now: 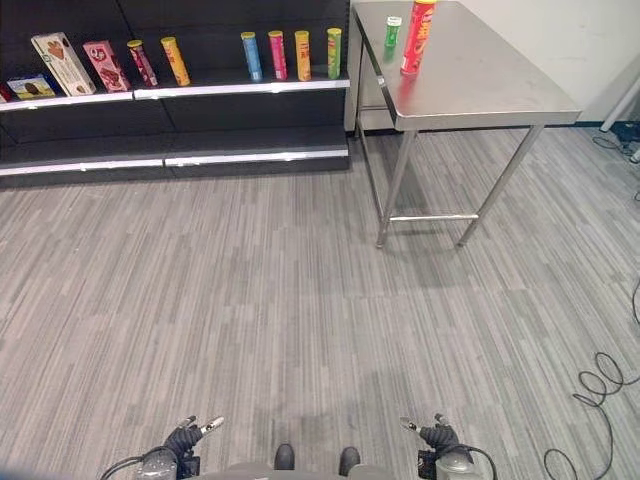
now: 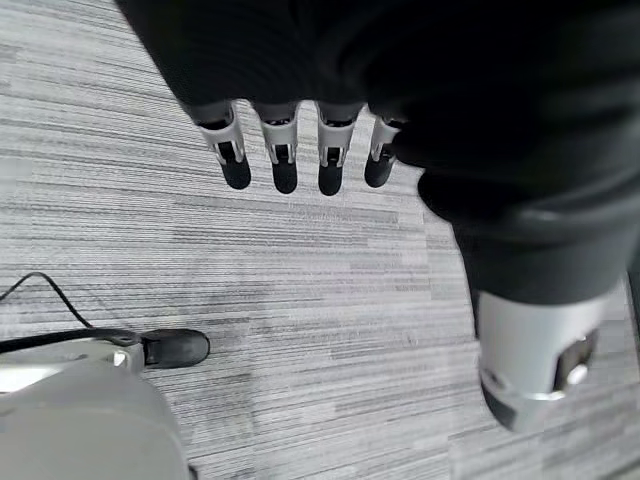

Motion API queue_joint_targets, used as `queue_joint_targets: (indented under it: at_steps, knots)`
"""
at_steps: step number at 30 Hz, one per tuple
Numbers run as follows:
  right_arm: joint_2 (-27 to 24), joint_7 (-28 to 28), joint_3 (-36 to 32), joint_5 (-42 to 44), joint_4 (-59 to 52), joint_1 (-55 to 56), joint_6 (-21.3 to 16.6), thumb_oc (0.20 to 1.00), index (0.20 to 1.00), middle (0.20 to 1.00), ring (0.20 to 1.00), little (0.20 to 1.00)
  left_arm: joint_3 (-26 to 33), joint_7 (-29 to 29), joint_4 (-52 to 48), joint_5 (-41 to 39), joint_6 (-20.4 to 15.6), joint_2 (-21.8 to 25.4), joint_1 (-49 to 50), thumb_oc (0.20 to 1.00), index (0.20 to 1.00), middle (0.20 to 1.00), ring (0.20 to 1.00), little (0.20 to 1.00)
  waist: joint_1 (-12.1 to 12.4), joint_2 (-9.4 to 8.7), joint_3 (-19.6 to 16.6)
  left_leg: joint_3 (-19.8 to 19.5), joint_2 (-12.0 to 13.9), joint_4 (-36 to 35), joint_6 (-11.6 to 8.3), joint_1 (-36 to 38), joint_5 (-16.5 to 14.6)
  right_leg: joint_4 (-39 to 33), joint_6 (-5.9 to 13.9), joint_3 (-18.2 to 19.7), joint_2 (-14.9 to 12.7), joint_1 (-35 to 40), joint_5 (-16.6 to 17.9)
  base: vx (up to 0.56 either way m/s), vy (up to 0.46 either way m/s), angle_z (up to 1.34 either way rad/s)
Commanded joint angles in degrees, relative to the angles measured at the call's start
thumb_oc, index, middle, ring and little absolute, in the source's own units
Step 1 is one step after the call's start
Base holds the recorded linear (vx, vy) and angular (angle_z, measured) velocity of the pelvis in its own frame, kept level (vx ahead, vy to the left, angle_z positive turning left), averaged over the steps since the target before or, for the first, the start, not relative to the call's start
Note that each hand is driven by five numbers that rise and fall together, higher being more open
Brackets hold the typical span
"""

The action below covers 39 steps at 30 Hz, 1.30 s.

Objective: Put the goods on the table back onto the shelves and tidy them up.

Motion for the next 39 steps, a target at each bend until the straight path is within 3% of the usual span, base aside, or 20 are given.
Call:
queue_joint_targets:
  at_steps: [1,3,5,7,9,13,15,17,19,21,24,25,27,28,30,32,33,34,36,39]
  knots:
    - [-0.5,0.0,1.4,-1.6,-0.4,-2.7,-0.2,1.000,1.000,1.000,1.000,1.000,-1.2,0.8,2.3,1.4,-1.3,1.8,-3.0,1.000,1.000,1.000,1.000,1.000,0.7,-2.21,-0.1,-3.0,0.3,0.4,-2.08,-0.6,-5.9,6.0,7.58,0.5,-7.8,-4.1,-3.0,-0.03,0.120,-0.06]
    - [-0.7,-0.1,1.1,-1.7,-0.7,-2.7,0.1,1.000,1.000,1.000,1.000,1.000,-1.2,0.8,2.7,0.9,-1.2,1.7,-3.3,1.000,1.000,1.000,1.000,1.000,1.0,-1.96,0.9,-2.9,-0.6,1.8,-0.78,-1.3,-6.9,12.9,8.63,0.6,-9.8,-7.5,-3.4,-0.02,0.253,-0.22]
    - [-1.3,0.2,1.0,-2.2,-1.9,-2.0,0.1,1.000,1.000,1.000,1.000,1.000,-1.8,0.6,2.2,2.2,-1.2,2.1,-3.3,1.000,1.000,1.000,1.000,1.000,0.5,-2.19,3.2,-3.5,-3.0,3.2,1.87,-0.4,-8.3,27.5,9.05,3.2,-13.1,-14.7,3.8,0.00,0.330,-0.45]
    - [-1.4,0.0,1.1,-1.9,-1.4,-2.0,0.1,1.000,1.000,1.000,1.000,1.000,-2.0,0.4,2.3,2.0,-1.0,2.4,-3.6,1.000,1.000,1.000,1.000,1.000,0.2,-2.26,5.1,-4.5,-3.8,4.6,3.03,-0.5,-8.6,35.5,7.87,5.1,-13.4,-18.7,7.8,0.04,0.189,-0.13]
    - [-1.1,-0.1,0.8,-1.5,-0.7,-1.3,0.0,1.000,1.000,1.000,1.000,1.000,-1.4,0.2,2.9,1.8,-0.8,2.5,-3.5,1.000,1.000,1.000,1.000,1.000,0.6,-1.98,5.2,-5.2,-3.3,5.4,2.77,-0.7,-9.0,38.2,7.05,6.0,-13.3,-20.7,6.5,0.15,0.065,0.41]
    - [-0.9,-0.1,0.4,-0.7,-1.1,-1.3,-0.1,1.000,1.000,1.000,1.000,1.000,-1.6,0.2,3.6,1.8,-0.9,2.9,-3.7,1.000,1.000,1.000,1.000,1.000,0.1,-2.25,5.2,-6.4,-2.2,5.0,1.93,0.2,-10.1,32.2,6.82,4.4,-12.0,-22.0,4.4,0.23,-0.030,0.30]
    - [-0.8,0.0,1.0,-0.5,-1.3,-1.6,-0.1,1.000,1.000,1.000,1.000,1.000,-1.9,-0.1,4.3,2.3,-0.9,3.3,-4.0,1.000,1.000,1.000,1.000,1.000,-1.6,-3.04,5.2,-7.5,-1.2,3.5,0.74,3.7,-12.3,18.7,8.01,-0.6,-8.5,-23.0,3.6,0.41,-0.105,-0.08]
    - [-0.7,0.2,1.1,-0.4,-1.5,-1.5,-0.1,1.000,1.000,1.000,1.000,1.000,-1.8,-0.3,4.3,2.3,-0.7,3.3,-4.0,1.000,1.000,1.000,1.000,1.000,-2.1,-3.39,5.1,-8.1,-1.1,3.1,0.37,5.1,-13.2,13.8,8.72,-1.8,-7.1,-23.2,4.4,0.38,-0.069,0.06]
    - [-0.3,0.1,1.5,-0.8,-1.8,-0.9,-0.4,1.000,1.000,1.000,1.000,1.000,-1.0,-0.3,4.9,2.5,-0.8,3.4,-4.3,1.000,1.000,1.000,1.000,1.000,-3.1,-4.63,4.2,-9.2,-0.8,1.9,-0.79,9.5,-15.5,4.5,9.77,-8.5,-3.3,-24.0,7.0,0.60,-0.081,0.44]
    - [-0.6,0.0,1.5,-0.8,-2.2,0.5,-0.8,1.000,1.000,1.000,1.000,1.000,-1.2,-0.4,5.1,3.4,-1.0,3.6,-4.8,1.000,1.000,1.000,1.000,1.000,-3.6,-5.00,2.6,-9.6,0.4,2.5,-2.15,12.7,-16.1,1.9,8.01,-12.2,-1.4,-22.2,6.5,0.82,-0.157,0.47]
    - [-0.9,0.0,1.2,1.2,-2.3,0.6,-1.8,1.000,1.000,1.000,1.000,1.000,-1.9,-0.5,2.9,2.6,-1.0,3.6,-4.4,1.000,1.000,1.000,1.000,1.000,-4.5,-3.45,0.1,-9.0,3.4,19.8,-7.54,8.4,-3.0,1.4,4.56,-9.9,0.5,-15.6,5.8,0.87,-0.167,1.05]
    - [-1.3,0.2,1.7,1.6,-3.2,0.1,-2.1,1.000,1.000,1.000,1.000,1.000,-2.5,-0.8,1.1,2.9,-1.0,3.7,-4.2,1.000,1.000,1.000,1.000,1.000,-3.8,-3.35,0.8,-5.9,4.5,31.9,-9.32,2.5,2.5,0.8,2.27,-8.5,1.5,-11.8,2.9,0.51,-0.116,0.09]
    - [-1.5,-0.2,2.2,1.7,-3.7,-0.7,-2.0,1.000,1.000,1.000,1.000,1.000,-2.1,-0.6,0.1,2.2,-0.6,4.0,-4.4,1.000,1.000,1.000,1.000,1.000,-2.9,-4.54,2.1,-3.7,5.1,42.6,-7.80,-3.0,5.4,0.5,0.70,-7.1,1.4,-8.8,1.3,0.46,-0.151,-0.45]
    - [-1.8,-0.7,2.4,2.1,-3.2,-1.9,-1.3,1.000,1.000,1.000,1.000,1.000,-2.1,-0.2,0.4,2.0,-0.4,4.1,-4.6,1.000,1.000,1.000,1.000,1.000,-1.5,-5.54,3.7,0.0,6.0,47.8,-4.69,-8.8,1.1,0.4,0.30,-5.2,0.5,-6.0,-0.5,0.50,-0.083,-0.55]
    - [-1.7,-0.3,3.1,1.9,-3.0,-2.4,-1.1,1.000,1.000,1.000,1.000,1.000,-2.0,0.0,0.5,1.3,-0.8,3.6,-4.3,1.000,1.000,1.000,1.000,1.000,0.0,-6.10,4.5,2.4,5.8,42.7,-3.49,-14.2,-3.3,0.4,1.04,-4.0,-0.8,-3.4,-2.3,0.47,0.046,-0.54]
    - [-1.7,-0.2,3.5,1.4,-2.9,-2.7,-0.9,1.000,1.000,1.000,1.000,1.000,-2.1,-0.1,0.3,1.5,-0.7,3.5,-4.1,1.000,1.000,1.000,1.000,1.000,0.6,-5.89,4.6,3.1,6.0,38.0,-3.48,-15.0,-3.6,0.4,1.36,-3.3,-1.1,-2.5,-2.9,0.33,0.124,-0.49]
    - [-1.7,0.0,4.3,0.2,-2.6,-2.7,-0.8,1.000,1.000,1.000,1.000,1.000,-2.1,0.1,1.1,1.7,-0.8,3.1,-3.6,1.000,1.000,1.000,1.000,1.000,1.9,-5.23,4.5,3.4,5.5,22.6,-4.21,-17.3,-2.9,0.4,2.46,-2.9,-1.4,-0.4,-4.9,0.46,0.193,-0.68]
    - [-1.6,0.0,4.5,-0.4,-2.6,-2.6,-0.6,1.000,1.000,1.000,1.000,1.000,-2.1,0.1,1.5,1.8,-0.6,3.0,-3.3,1.000,1.000,1.000,1.000,1.000,2.6,-4.42,4.2,2.9,5.8,14.4,-4.86,-16.6,-0.8,0.4,2.86,-2.7,-1.2,1.0,-5.9,0.64,0.267,-0.25]
    - [-1.5,-0.5,4.7,-2.1,-1.9,-2.6,-0.9,1.000,1.000,1.000,1.000,1.000,-1.8,0.4,2.7,1.8,-0.7,2.9,-2.8,1.000,1.000,1.000,1.000,1.000,4.6,-2.98,3.9,0.0,3.0,0.1,-6.79,-20.4,5.1,0.4,3.09,-1.1,-0.4,5.5,-9.3,0.66,0.272,-0.03]
    - [-1.0,-0.2,4.4,-3.8,-1.2,-2.4,-0.4,1.000,1.000,1.000,1.000,1.000,-1.3,0.0,4.6,2.2,-0.6,2.2,-2.0,1.000,1.000,1.000,1.000,1.000,5.3,-2.32,2.7,-1.2,2.9,0.0,-7.54,-20.7,6.7,0.5,4.46,1.0,-1.5,8.5,-10.3,0.50,0.295,-0.29]
